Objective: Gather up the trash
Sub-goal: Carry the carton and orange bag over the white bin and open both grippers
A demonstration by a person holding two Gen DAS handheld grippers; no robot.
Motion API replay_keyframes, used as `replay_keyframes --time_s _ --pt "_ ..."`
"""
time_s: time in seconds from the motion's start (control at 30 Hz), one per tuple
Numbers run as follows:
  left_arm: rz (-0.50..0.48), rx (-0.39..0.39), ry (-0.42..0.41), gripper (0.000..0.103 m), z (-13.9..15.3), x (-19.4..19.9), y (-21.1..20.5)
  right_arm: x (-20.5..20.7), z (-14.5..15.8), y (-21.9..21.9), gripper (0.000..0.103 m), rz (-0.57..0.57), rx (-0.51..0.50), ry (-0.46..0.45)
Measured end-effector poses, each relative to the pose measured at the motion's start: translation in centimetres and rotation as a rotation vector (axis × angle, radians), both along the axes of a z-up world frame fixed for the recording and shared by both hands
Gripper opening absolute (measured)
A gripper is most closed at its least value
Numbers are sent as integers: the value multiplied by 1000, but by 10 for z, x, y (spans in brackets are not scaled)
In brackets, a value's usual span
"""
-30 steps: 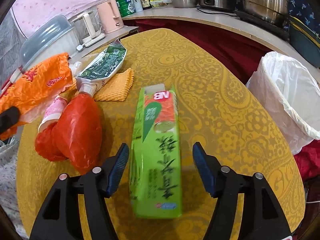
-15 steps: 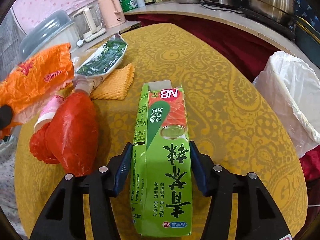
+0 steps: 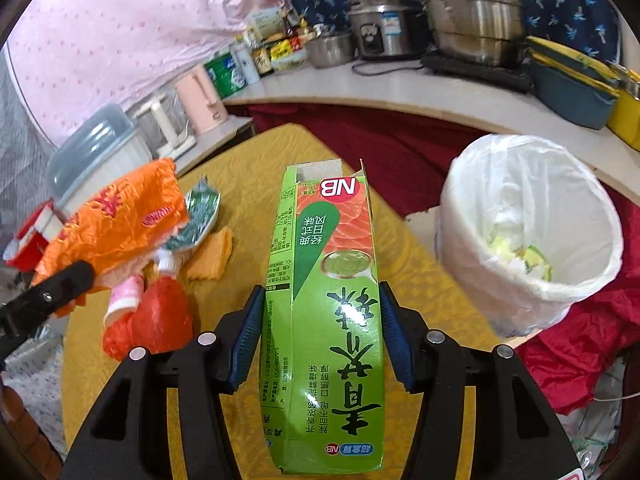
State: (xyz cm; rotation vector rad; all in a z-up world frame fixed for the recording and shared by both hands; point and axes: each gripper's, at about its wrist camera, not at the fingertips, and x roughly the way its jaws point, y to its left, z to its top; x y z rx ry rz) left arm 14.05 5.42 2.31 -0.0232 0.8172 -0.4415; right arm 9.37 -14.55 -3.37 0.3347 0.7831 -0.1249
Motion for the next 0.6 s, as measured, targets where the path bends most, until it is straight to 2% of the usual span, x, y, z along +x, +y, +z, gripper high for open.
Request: replay_keyframes --time_s 0.3,0.6 --pt "-117 -12 -48 23 26 -5 -79 -31 35 -69 53 -107 2 -89" --pt "-246 -9 -60 23 34 -12 -172 -60 42 -138 53 -229 10 -123"
